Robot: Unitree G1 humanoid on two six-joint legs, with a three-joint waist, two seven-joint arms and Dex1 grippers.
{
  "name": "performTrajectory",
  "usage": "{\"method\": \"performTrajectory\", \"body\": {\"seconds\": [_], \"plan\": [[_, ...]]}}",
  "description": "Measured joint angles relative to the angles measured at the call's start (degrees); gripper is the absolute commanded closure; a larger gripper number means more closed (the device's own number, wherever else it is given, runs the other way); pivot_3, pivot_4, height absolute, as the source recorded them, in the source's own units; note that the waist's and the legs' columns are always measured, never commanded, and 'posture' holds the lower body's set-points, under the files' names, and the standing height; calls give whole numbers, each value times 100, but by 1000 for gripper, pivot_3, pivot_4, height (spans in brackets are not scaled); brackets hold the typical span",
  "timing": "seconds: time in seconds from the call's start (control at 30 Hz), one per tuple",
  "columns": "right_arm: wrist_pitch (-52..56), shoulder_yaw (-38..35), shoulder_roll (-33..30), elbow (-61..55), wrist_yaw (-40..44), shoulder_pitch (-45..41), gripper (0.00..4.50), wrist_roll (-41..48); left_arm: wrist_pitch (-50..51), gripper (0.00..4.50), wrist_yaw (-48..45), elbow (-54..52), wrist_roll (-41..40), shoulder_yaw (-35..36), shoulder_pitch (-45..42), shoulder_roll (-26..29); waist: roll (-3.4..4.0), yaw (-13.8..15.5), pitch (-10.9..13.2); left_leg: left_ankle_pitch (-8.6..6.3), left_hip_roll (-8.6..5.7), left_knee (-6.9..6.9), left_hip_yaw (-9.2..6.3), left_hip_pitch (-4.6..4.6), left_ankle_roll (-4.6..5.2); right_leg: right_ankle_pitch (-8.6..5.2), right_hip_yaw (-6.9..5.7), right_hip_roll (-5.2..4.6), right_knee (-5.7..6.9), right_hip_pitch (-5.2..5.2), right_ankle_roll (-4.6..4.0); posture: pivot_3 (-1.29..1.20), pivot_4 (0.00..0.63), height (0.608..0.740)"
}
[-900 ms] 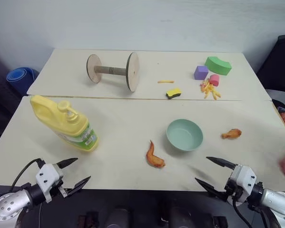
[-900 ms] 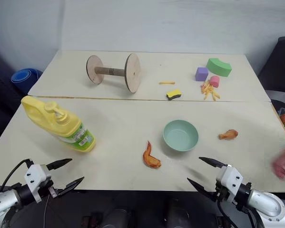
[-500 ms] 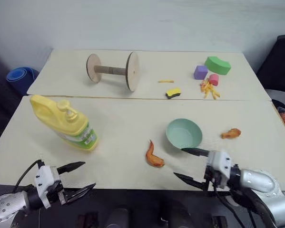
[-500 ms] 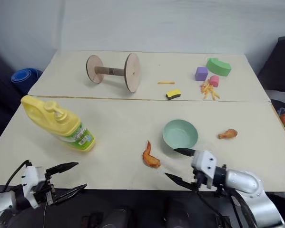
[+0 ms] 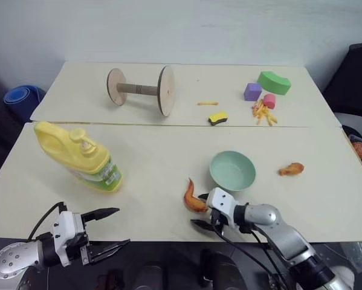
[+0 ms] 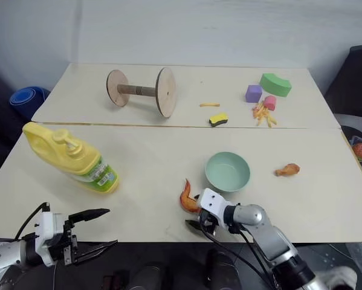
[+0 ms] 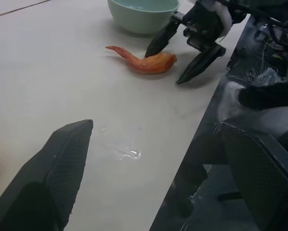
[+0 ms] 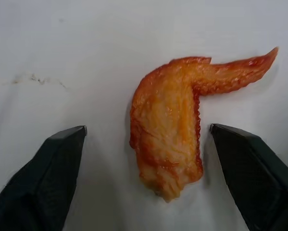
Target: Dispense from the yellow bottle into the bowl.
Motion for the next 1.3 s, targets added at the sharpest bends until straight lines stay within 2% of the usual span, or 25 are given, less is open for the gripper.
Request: {"method": "performTrajectory", "body": {"seconds": [0.13,0.17,0.27,0.37,0.5,0.6,0.67,0.73,0.87,0.9,1.0,1.07,1.13,1.2,1.3], "plan": [[-213,13,169,228,3,-81,2643,-60,-3,0,-35,24,27,-52,-76,6,2,-3,1,1,6,0,0,3,-5,1,15,15,4,-1,-3,0,150,740],[-221,3,169,229,17,-79,2810,-60,-5,0,-47,37,42,-87,-105,6,4,-4,2,1,7,0,0,3,-5,1,17,16,5,-2,-3,0,150,740],[-392,-65,66,116,239,61,2810,64,-19,0,-69,62,109,-213,-275,4,5,17,3,1,9,0,-2,1,-7,1,17,21,4,-3,-3,0,150,740],[-697,-472,-83,-253,426,383,2810,412,-1,0,-92,79,113,-335,-404,-1,8,10,4,0,8,0,2,-1,-7,3,21,21,3,-2,0,0,150,740],[-1118,-2157,-536,-1386,754,988,2810,1770,220,0,-199,32,-62,-484,-586,5,16,24,8,-3,8,1,4,0,-1,10,26,22,-17,10,12,0,150,740],[-1325,-3272,-898,-1593,855,1525,2810,2199,376,0,-111,-178,-135,-638,-994,-53,7,63,3,-5,12,2,1,5,-4,9,24,24,-20,17,10,0,150,740],[-1496,-3943,-1204,-1019,821,1754,2810,2151,523,0,37,-340,-215,-790,-1288,-186,13,81,4,-3,4,2,8,3,0,14,34,18,-20,27,13,0,150,740],[-1739,-4465,-1548,171,751,1792,2810,1874,575,0,160,-415,-221,-1004,-1533,-398,12,78,3,-3,-1,2,27,3,12,20,47,15,-27,38,19,0,150,740],[-2313,-4460,-1733,1969,744,1440,2810,1323,699,0,246,-397,-220,-1216,-1619,-456,11,-91,5,0,25,2,64,16,1,16,48,32,-5,26,-1,0,150,740],[-2406,-4387,-1747,2457,750,1213,2086,1204,721,0,249,-394,-219,-1210,-1661,-452,21,-141,9,3,25,2,73,25,-3,17,55,34,8,24,-4,0,150,740],[-2588,-4233,-1793,3193,957,849,1209,1100,735,0,245,-362,-218,-1193,-1682,-430,46,-138,16,7,26,2,84,37,-4,18,66,35,19,23,-6,0,150,740],[-2822,-4145,-1794,3380,1169,655,452,1082,732,0,243,-287,-211,-1176,-1676,-396,50,-125,15,8,25,2,83,37,-5,18,68,35,19,23,-7,0,150,740],[-2942,-4121,-1794,3328,1382,529,29,1146,726,0,251,-197,-198,-1110,-1670,-370,51,-118,15,8,25,2,83,36,-5,19,70,33,17,23,-6,0,150,740],[-2909,-4109,-1794,3029,1555,501,29,1306,713,0,269,-176,-186,-1057,-1660,-360,51,-114,15,7,26,2,80,32,-5,20,70,32,12,22,-4,0,150,740],[-2285,-3801,-1685,1551,1660,588,29,1745,657,0,341,-162,-138,-960,-1617,-363,48,-100,13,6,30,2,73,24,-10,21,67,31,7,16,-3,0,150,740]]}}
